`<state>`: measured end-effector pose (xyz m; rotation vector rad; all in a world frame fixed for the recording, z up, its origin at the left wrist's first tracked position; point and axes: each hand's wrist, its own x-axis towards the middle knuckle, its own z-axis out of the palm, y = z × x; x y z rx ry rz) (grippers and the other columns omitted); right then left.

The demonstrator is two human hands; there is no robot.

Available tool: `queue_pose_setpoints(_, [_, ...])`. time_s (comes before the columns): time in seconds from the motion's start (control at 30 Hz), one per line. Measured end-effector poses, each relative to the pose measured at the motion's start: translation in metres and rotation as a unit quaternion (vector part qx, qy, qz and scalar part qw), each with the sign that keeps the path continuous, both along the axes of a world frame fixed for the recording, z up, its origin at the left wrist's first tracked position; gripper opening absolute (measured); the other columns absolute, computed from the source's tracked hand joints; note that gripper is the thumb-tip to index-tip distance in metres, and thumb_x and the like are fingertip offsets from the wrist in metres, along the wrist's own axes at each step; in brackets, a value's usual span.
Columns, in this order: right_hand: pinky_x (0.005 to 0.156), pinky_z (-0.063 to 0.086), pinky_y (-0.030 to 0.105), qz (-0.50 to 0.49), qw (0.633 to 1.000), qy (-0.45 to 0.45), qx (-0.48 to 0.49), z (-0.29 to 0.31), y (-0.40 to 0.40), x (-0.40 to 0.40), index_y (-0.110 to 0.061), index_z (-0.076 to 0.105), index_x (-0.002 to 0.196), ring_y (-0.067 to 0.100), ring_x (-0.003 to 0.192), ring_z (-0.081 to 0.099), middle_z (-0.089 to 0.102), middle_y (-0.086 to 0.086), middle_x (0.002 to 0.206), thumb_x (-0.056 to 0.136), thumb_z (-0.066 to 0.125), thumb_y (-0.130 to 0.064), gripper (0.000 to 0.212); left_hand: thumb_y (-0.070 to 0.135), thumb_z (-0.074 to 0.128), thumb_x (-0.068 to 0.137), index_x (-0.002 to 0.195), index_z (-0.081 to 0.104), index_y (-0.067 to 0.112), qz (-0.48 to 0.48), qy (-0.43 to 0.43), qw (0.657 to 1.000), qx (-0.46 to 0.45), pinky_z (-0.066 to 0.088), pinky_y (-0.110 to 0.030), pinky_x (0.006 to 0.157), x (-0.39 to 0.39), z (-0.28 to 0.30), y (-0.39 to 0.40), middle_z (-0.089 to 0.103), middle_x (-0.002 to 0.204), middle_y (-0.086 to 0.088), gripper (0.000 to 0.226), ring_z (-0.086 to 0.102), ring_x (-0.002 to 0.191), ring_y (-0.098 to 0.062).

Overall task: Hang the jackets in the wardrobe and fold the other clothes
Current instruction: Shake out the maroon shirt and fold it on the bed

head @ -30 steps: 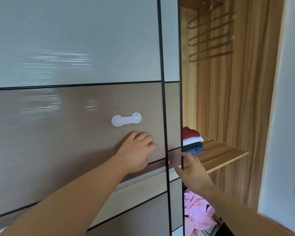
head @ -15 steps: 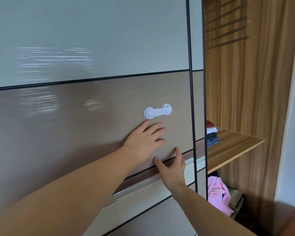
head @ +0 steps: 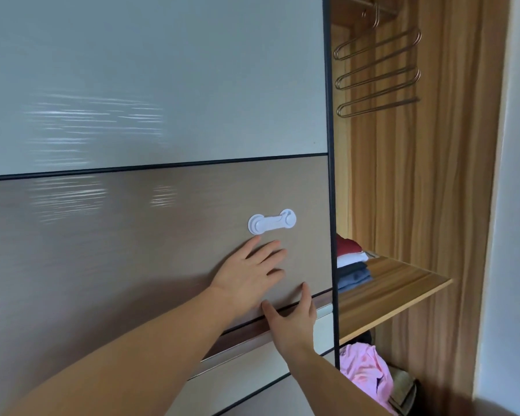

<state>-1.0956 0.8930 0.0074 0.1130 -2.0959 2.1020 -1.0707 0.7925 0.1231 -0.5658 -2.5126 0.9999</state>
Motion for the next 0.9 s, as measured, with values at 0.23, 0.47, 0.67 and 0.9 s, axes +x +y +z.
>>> queue_pose_setpoints(0.23, [0.104, 0.035, 0.035, 0.012, 0.999, -0.022, -0.028, 0.001, 0.041, -0.041, -0.031, 0.008, 0.152, 0.027, 0.13, 0.04, 0.008, 0.005, 0.157, 0.085, 0.07, -0.031, 0.092, 0.021, 0.043, 0.098, 0.146, 0.032, 0.025, 0.007, 0.001, 1.0, -0.005, -0.018, -0.043, 0.114, -0.027, 0.002, 0.047, -0.004, 0.163, -0.001, 0.049, -0.01, 0.149, -0.022])
queue_pose_setpoints(0.47, [0.101, 0.034, 0.033, -0.008, 0.999, -0.019, -0.036, -0.002, 0.082, -0.081, -0.03, 0.01, 0.152, 0.025, 0.132, 0.036, 0.014, 0.001, 0.156, 0.084, 0.071, -0.03, 0.092, 0.021, 0.049, 0.096, 0.143, 0.038, 0.024, -0.015, 0.003, 1.0, 0.002, -0.017, -0.041, 0.114, -0.07, 0.002, 0.086, -0.001, 0.163, -0.002, 0.048, -0.008, 0.149, -0.022])
queue_pose_setpoints(0.67, [0.11, 0.037, 0.043, -0.034, 0.997, -0.041, -0.047, -0.002, 0.128, -0.118, -0.032, 0.016, 0.151, 0.023, 0.131, 0.04, 0.032, -0.001, 0.15, 0.081, 0.072, -0.035, 0.091, 0.019, 0.051, 0.092, 0.139, 0.042, 0.024, -0.073, -0.006, 0.997, 0.017, -0.011, -0.043, 0.119, -0.114, 0.002, 0.123, 0.001, 0.162, -0.004, 0.049, -0.009, 0.149, -0.021])
queue_pose_setpoints(0.9, [0.1, 0.048, 0.042, -0.052, 0.994, -0.063, -0.068, -0.002, 0.184, -0.167, -0.034, 0.022, 0.149, 0.026, 0.117, 0.053, 0.048, 0.007, 0.135, 0.082, 0.071, -0.036, 0.084, 0.019, 0.05, 0.09, 0.138, 0.044, 0.02, -0.098, -0.015, 0.995, 0.013, -0.013, -0.042, 0.118, -0.162, 0.008, 0.176, 0.004, 0.161, -0.009, 0.048, -0.008, 0.149, -0.021])
